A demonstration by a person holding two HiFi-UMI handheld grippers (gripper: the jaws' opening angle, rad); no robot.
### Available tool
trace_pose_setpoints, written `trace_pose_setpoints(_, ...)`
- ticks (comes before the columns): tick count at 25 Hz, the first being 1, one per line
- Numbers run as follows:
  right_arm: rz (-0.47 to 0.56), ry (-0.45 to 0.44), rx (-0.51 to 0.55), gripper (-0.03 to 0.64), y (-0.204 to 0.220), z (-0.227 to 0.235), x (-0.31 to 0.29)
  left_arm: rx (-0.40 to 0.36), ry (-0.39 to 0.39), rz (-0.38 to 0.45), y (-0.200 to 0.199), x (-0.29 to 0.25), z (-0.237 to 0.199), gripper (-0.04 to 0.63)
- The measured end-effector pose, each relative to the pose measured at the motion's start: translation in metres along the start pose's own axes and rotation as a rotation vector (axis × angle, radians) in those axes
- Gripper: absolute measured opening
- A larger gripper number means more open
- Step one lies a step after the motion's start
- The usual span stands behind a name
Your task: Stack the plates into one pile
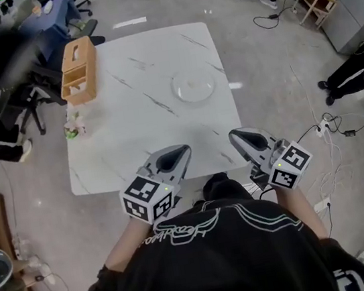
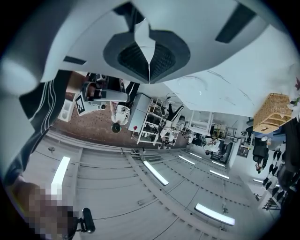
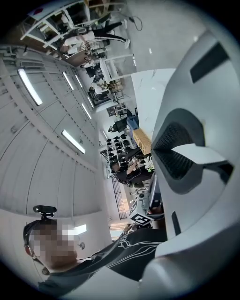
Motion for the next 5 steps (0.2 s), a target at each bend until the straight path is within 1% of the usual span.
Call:
trace_pose_setpoints(2, -0.006, 0.01, -0.003, 0.026, 0.002, 0.005, 0.001, 0.017, 0.011, 0.003, -0.002, -0.003, -0.003, 0.025)
trace_pose_setpoints(5, -0.032, 0.041, 0.031, 0.026, 0.006, 0.014, -0.001, 0.042, 0.017, 0.004, -0.003, -0.009, -0.009, 0.025)
Point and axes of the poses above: the fingertips, and each gripper's own axes: x backward along the fingers, z to its right, y out of its underside, the point moved 1 cm from there along x, backward along the fingers, and after that the axes turned 9 degrees about -z, right-handed, at the moved point
